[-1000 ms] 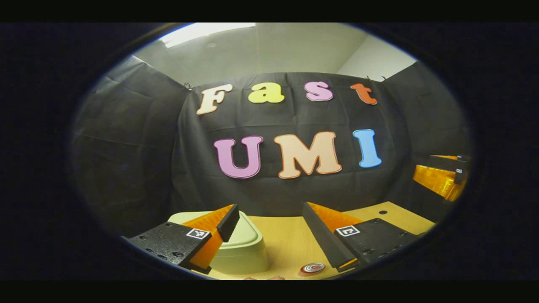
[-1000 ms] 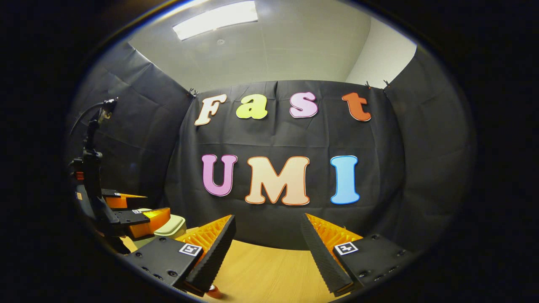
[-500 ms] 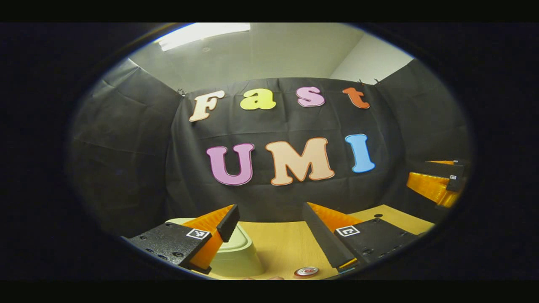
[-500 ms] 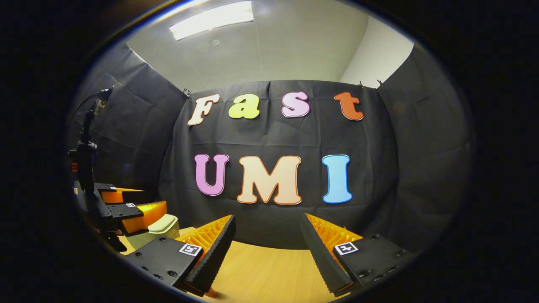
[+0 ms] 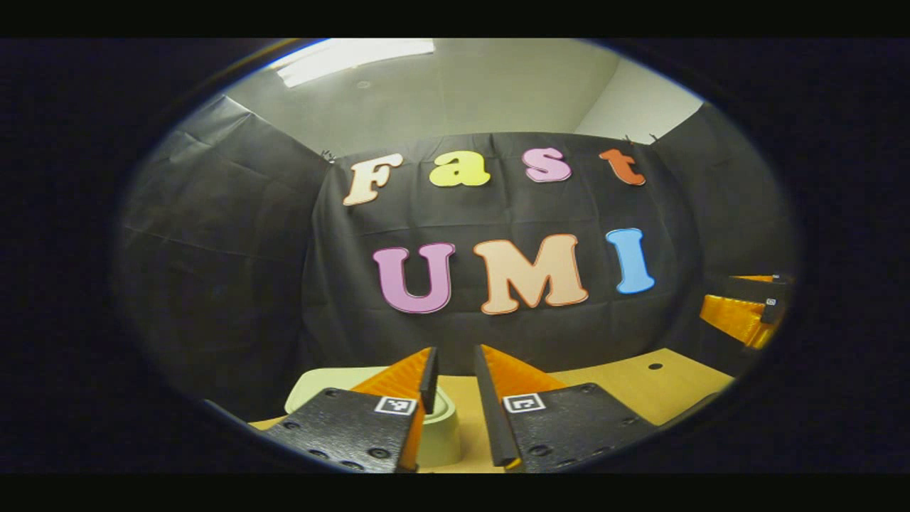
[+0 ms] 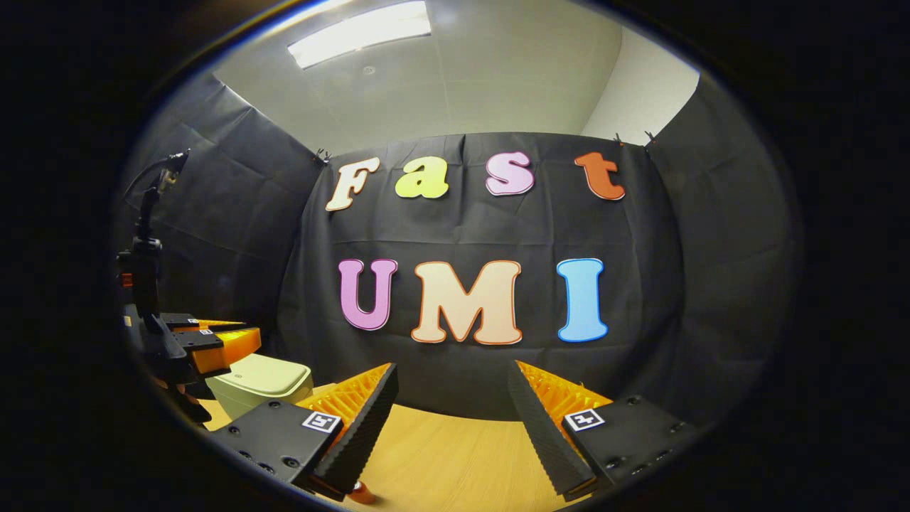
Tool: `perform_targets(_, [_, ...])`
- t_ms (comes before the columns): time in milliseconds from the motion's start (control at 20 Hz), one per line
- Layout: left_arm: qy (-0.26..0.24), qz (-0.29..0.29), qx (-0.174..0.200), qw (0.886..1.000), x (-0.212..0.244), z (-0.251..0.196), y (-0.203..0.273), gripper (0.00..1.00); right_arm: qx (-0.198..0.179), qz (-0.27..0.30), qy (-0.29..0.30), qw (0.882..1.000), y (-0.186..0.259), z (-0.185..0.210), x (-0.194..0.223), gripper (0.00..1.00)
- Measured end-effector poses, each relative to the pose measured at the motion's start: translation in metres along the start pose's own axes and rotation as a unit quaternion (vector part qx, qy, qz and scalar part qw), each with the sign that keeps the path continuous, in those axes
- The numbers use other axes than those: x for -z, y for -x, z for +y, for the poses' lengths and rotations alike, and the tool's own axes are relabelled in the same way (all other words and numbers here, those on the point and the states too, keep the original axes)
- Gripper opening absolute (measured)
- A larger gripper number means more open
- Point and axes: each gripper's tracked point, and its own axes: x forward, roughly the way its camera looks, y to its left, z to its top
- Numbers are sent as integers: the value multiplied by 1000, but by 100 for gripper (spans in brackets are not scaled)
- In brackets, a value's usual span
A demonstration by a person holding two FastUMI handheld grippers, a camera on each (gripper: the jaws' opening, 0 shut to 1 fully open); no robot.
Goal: Press the lid of the desktop garbage bin to open it, pick up the crumpled paper on the desktop and throw it into the bin, then pick up the pop can on the desktop and drop it into the bin, and finally close the garbage bin lid.
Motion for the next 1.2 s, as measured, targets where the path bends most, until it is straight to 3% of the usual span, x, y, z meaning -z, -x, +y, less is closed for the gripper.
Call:
perform_targets(50, [0,4,-11,1000,3,9,-1,30,-4,1,2,1000,-2,5,1,98])
perform_targets(100, [1,11,-25,1000,6,20,-1,14,-8,1,3,1000,-5,10,1,98])
perform_targets(200, [12,13,-52,998,11,41,-1,2,-16,3,6,1000,-9,21,3,100])
perform_targets(250, [14,15,-64,998,16,50,-2,0,-19,4,7,1000,-11,26,4,100])
perform_targets(500, [18,69,-103,992,68,96,-10,0,-35,18,14,999,-28,59,15,100])
perform_targets(850, [34,129,-104,986,124,110,-20,0,-32,42,22,998,-41,76,30,98])
perform_targets(1050, [35,84,-105,990,119,110,-20,0,-31,55,28,998,-44,78,39,98])
perform_targets(1200, [36,82,-99,991,129,106,-21,0,-36,59,26,997,-41,79,42,98])
